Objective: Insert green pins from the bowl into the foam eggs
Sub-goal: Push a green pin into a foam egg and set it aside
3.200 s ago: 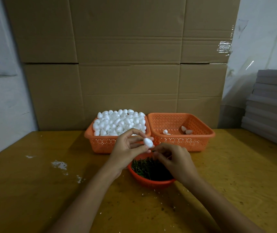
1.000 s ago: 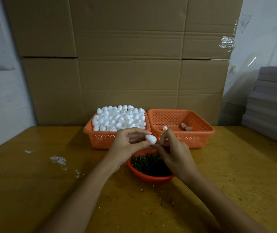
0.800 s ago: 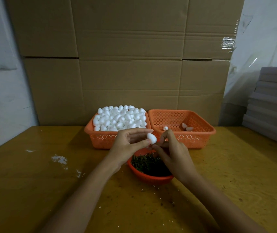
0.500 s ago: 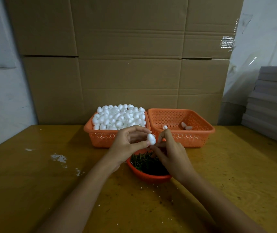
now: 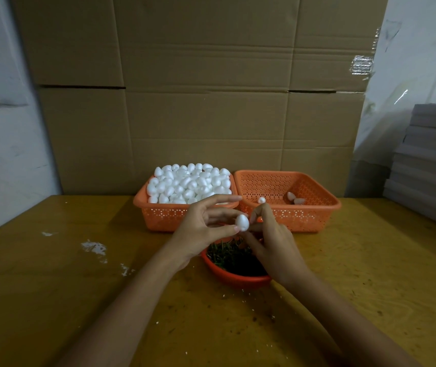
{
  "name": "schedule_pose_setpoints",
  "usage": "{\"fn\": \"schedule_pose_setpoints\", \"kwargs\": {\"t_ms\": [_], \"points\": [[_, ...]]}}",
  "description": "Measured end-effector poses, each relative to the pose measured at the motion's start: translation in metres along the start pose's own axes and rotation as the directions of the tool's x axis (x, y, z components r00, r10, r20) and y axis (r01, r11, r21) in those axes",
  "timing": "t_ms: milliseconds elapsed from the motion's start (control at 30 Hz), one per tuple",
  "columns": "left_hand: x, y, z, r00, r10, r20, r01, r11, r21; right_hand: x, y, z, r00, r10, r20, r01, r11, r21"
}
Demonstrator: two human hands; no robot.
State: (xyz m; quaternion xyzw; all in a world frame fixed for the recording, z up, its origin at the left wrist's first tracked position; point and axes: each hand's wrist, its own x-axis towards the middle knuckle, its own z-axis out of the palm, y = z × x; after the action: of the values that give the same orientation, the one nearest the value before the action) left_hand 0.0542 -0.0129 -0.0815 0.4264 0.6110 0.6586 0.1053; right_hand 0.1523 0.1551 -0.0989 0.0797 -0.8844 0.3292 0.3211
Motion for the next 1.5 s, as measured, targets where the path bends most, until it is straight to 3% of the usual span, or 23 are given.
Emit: {"fn": "schedule_pose_setpoints", "kwargs": {"t_ms": [300, 467, 800, 1200, 1333, 1500], "points": [[0.0, 0.001, -0.002, 1.0, -0.004, 0.017, 0.004, 0.999, 0.038, -0.001, 0.001, 0.0, 1.0, -0.002, 0.017, 0.002, 1.0, 0.0], [0.002, -0.001, -0.003, 0.999, -0.004, -0.048, 0.004, 1.0, 0.002, -0.002, 0.004, 0.0, 0.999, -0.041, 0.022, 0.04, 0.998, 0.043], [0.004, -0.003, -0.002, 0.997, 0.023, -0.079, -0.015, 0.995, 0.103, -0.003, 0.007, 0.0, 0.997, -0.078, 0.014, 0.077, 0.996, 0.053], [0.003, -0.004, -0.002, 0.997, 0.026, -0.07, -0.023, 0.999, 0.04, -0.001, 0.009, -0.002, 0.999, -0.029, -0.028, 0.031, 0.997, 0.065], [0.004, -0.006, -0.002, 0.987, 0.067, -0.147, -0.052, 0.993, 0.104, 0.007, 0.021, -0.02, 0.975, 0.121, -0.184, -0.105, 0.99, 0.095], [0.004, -0.011, -0.002, 0.986, 0.068, -0.153, -0.035, 0.977, 0.21, 0.011, 0.056, -0.052, 0.855, 0.351, -0.383, -0.314, 0.936, 0.158]]}}
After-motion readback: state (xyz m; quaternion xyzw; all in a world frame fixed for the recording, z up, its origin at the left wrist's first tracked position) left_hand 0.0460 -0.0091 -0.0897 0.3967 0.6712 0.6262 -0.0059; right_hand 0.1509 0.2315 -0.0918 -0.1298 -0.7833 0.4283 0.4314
